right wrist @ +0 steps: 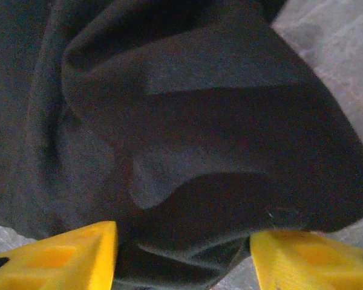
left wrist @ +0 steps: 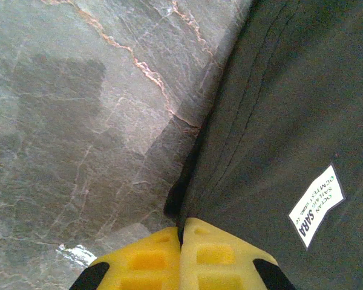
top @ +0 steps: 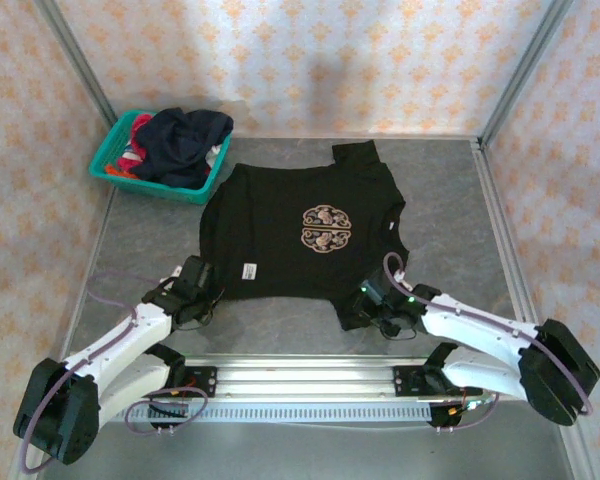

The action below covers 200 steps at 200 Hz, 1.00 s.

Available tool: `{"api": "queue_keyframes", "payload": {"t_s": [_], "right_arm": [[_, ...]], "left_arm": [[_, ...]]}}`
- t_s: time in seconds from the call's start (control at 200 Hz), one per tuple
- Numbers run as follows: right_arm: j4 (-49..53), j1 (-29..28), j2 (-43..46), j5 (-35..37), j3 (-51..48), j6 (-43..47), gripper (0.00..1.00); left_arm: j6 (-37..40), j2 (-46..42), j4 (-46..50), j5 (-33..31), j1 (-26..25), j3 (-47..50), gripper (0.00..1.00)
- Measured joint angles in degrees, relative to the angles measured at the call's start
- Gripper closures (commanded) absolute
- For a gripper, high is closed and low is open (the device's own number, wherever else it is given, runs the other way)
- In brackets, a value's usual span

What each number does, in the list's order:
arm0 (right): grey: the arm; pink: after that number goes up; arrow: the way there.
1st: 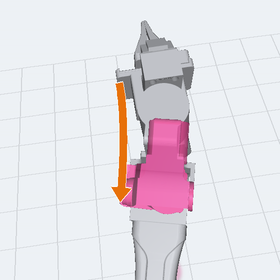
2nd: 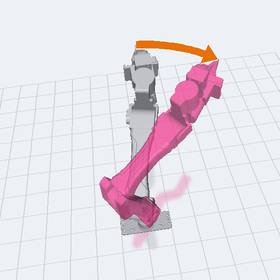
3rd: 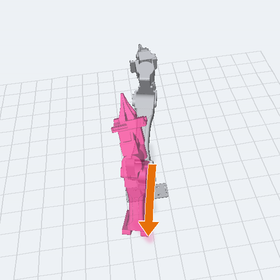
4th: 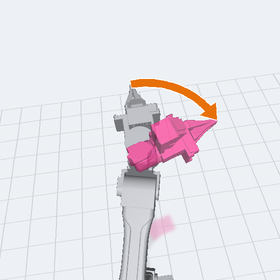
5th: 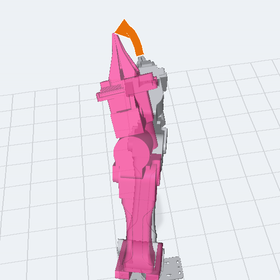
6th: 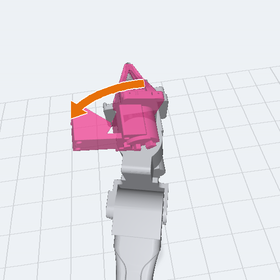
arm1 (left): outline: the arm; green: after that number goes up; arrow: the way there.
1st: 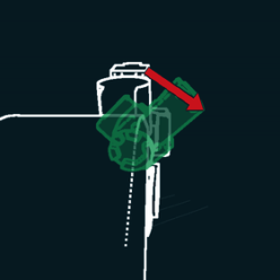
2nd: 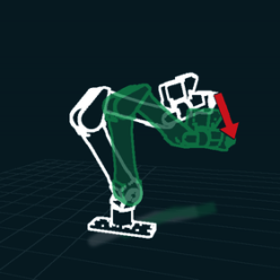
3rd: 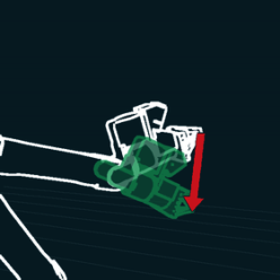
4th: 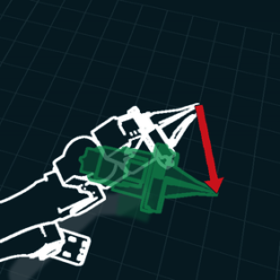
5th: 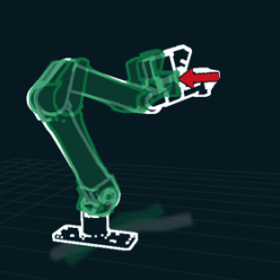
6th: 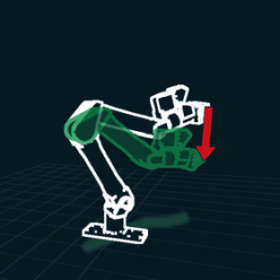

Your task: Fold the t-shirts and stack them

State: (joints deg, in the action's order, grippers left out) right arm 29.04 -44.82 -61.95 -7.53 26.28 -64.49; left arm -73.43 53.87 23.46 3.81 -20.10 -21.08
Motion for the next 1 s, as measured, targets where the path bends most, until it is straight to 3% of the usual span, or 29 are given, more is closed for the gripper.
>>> {"api": "queue_keyframes", "payload": {"t_s": [0.18, 0.66, 0.801, 1.001], "right_arm": [[-0.2, 0.0, -1.3, -0.5, 0.4, -0.2, 1.0], [4.4, 1.6, 6.8, 4.5, 6.0, 1.5, 1.0], [7.0, 4.6, 5.4, 7.0, 12.0, 6.6, 1.0], [6.4, 9.7, -1.3, 6.5, 17.9, 13.8, 1.0]], "left_arm": [[0.0, -0.3, 0.2, 0.0, 0.0, 0.0, 1.0], [2.0, -3.7, 5.1, -2.4, 0.0, -4.7, 1.0], [3.5, -3.3, 6.7, -3.0, 0.7, -8.1, 1.0], [7.3, 4.4, 8.3, -3.0, 0.8, -15.1, 1.0]]}}
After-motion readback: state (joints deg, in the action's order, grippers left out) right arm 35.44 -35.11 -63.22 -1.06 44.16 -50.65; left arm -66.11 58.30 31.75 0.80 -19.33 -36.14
